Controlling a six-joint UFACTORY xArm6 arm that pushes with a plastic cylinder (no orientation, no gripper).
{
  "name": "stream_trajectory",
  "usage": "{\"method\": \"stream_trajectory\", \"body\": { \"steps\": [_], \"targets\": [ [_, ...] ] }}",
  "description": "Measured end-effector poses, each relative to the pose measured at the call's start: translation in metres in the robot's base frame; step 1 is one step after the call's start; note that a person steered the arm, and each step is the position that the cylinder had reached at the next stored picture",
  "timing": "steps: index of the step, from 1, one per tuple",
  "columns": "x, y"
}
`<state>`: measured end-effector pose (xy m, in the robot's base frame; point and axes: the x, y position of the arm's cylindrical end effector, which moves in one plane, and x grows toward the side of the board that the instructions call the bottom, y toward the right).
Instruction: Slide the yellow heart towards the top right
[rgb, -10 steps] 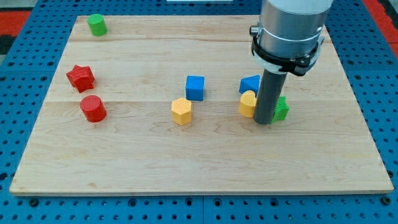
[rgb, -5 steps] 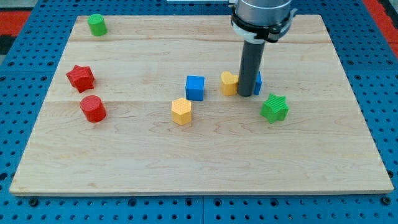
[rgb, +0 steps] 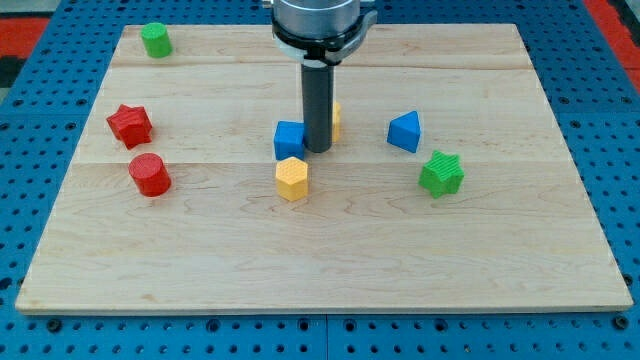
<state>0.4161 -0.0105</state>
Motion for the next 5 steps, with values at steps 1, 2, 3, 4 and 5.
{"method": "stream_trajectory", "body": {
  "steps": [1, 2, 3, 4, 5],
  "targets": [
    [-0.022, -0.001],
    [-0.041, 0.004],
    [-0.054, 0.016],
    [-0.063, 0.048],
    [-0.07, 0.085]
  ]
}}
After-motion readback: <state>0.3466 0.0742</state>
